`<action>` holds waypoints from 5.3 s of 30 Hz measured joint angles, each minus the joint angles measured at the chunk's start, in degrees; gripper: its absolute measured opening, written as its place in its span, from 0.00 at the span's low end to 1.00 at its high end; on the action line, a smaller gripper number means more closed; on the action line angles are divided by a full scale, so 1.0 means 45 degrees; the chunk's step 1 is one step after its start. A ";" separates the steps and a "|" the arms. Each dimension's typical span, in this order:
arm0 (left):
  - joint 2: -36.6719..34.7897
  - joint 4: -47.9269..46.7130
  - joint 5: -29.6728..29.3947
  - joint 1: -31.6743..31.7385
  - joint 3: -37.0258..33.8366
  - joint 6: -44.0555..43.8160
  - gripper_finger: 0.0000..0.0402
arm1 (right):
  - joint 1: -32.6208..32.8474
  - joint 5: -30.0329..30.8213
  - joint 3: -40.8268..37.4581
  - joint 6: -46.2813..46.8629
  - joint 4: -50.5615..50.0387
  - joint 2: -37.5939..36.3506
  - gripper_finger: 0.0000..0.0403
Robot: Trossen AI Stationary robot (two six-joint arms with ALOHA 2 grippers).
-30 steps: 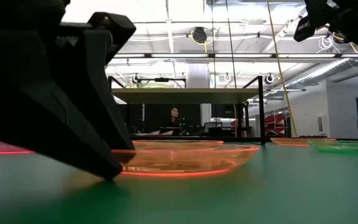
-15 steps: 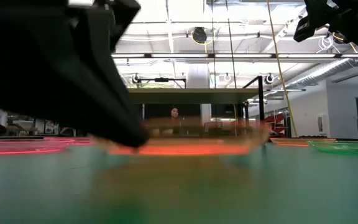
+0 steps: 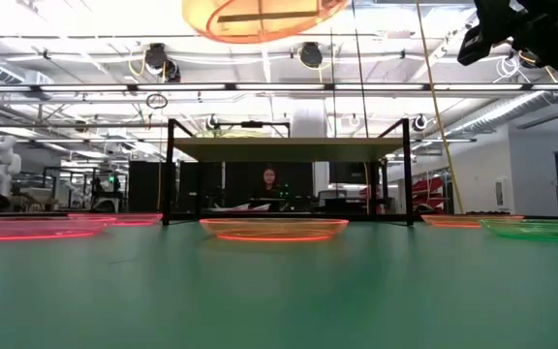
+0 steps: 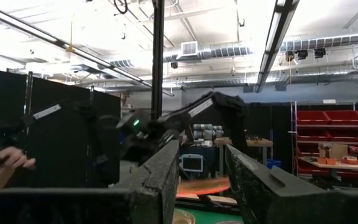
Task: Place and stack plates onto a shelf
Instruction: Stack the bottom middle orange plate on the green plate on the shelf, then stack the top orange plate on the orange plate on the shelf
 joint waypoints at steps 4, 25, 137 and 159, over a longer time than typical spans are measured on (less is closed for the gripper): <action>-0.1166 -0.0804 -0.0312 0.1614 0.0000 0.0105 0.01 | 0.0000 0.0000 0.0004 0.0000 -0.0033 0.0002 0.28; -0.2063 -0.1952 0.1424 0.9923 -0.0010 0.1542 0.03 | 0.0000 0.0000 0.0005 0.0000 -0.0078 0.0005 0.28; -0.9834 1.4295 1.1650 0.7447 -1.1623 -0.2568 0.26 | 0.0000 0.0005 0.0005 0.0000 0.0155 0.0058 0.28; -0.9824 1.3877 1.0280 0.7540 -1.1604 -0.2594 0.26 | 0.0010 0.2360 0.0005 0.2060 -0.0761 0.0187 0.28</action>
